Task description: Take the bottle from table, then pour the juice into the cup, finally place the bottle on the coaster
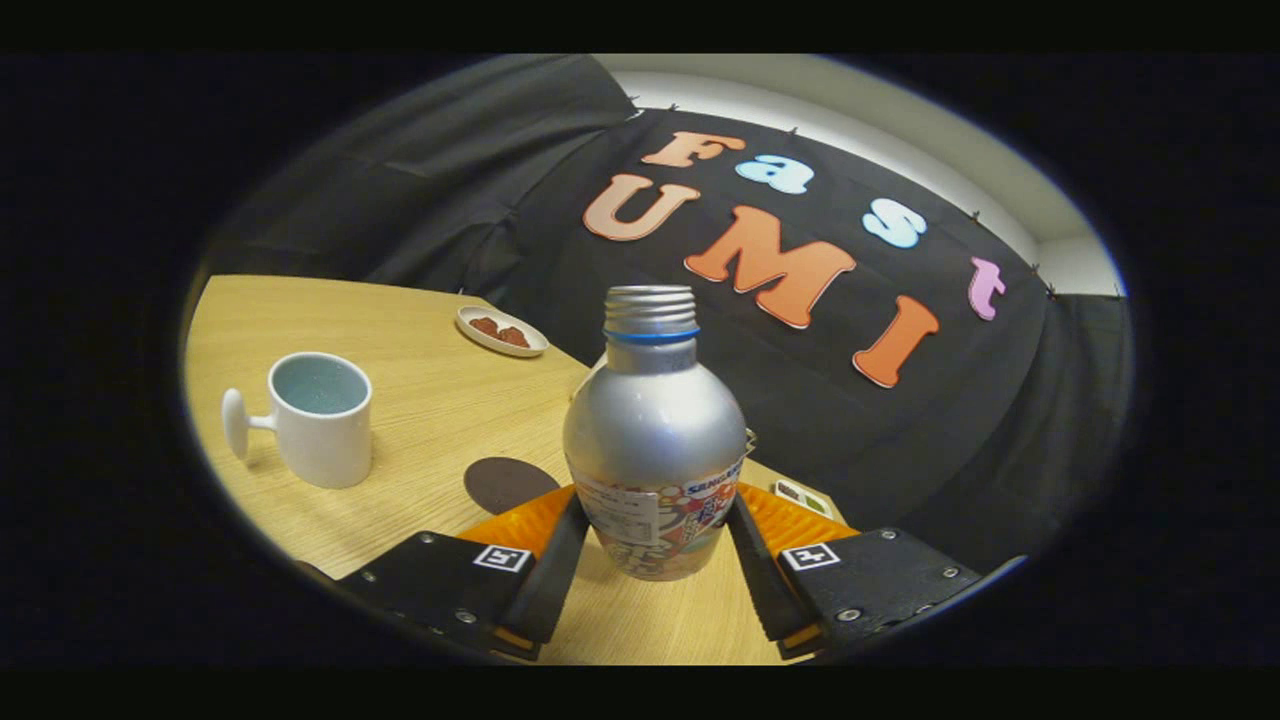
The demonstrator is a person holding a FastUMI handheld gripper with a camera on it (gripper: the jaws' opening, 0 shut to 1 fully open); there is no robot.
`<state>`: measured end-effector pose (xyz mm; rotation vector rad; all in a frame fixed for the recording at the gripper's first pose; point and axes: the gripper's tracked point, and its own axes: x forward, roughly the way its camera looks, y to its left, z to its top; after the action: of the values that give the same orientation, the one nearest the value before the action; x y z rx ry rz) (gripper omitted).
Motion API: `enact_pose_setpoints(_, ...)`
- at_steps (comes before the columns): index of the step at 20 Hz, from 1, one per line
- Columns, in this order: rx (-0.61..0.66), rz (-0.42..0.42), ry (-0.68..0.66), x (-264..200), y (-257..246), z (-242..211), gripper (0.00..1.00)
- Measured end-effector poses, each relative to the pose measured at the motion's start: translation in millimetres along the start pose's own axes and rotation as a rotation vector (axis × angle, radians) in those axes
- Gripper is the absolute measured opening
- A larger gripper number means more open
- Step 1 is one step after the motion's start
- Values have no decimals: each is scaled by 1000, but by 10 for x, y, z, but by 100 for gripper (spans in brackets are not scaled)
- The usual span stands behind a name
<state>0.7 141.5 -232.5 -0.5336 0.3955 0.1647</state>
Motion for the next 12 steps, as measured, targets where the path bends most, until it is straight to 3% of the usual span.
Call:
enact_pose_setpoints(7, -295, -92, -76, 31, 64, 186, 76)
enact_pose_setpoints(12, -438, -90, -118, 63, 214, 269, 76)
